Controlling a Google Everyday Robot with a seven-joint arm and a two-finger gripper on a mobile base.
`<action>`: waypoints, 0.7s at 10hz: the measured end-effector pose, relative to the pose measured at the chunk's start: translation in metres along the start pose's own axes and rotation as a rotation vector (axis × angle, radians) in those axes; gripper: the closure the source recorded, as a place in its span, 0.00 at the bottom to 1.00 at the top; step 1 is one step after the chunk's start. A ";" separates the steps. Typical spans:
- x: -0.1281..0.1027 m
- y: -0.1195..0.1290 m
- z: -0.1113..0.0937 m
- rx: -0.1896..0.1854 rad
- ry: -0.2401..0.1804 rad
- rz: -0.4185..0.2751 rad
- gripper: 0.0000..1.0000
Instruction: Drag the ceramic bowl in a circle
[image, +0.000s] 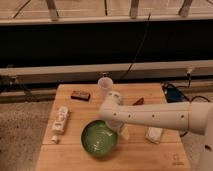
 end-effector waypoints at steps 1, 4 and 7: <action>0.000 -0.001 0.000 0.001 -0.005 -0.005 0.20; 0.002 -0.003 0.003 0.002 -0.009 -0.012 0.20; 0.001 -0.008 0.008 0.004 -0.014 -0.024 0.20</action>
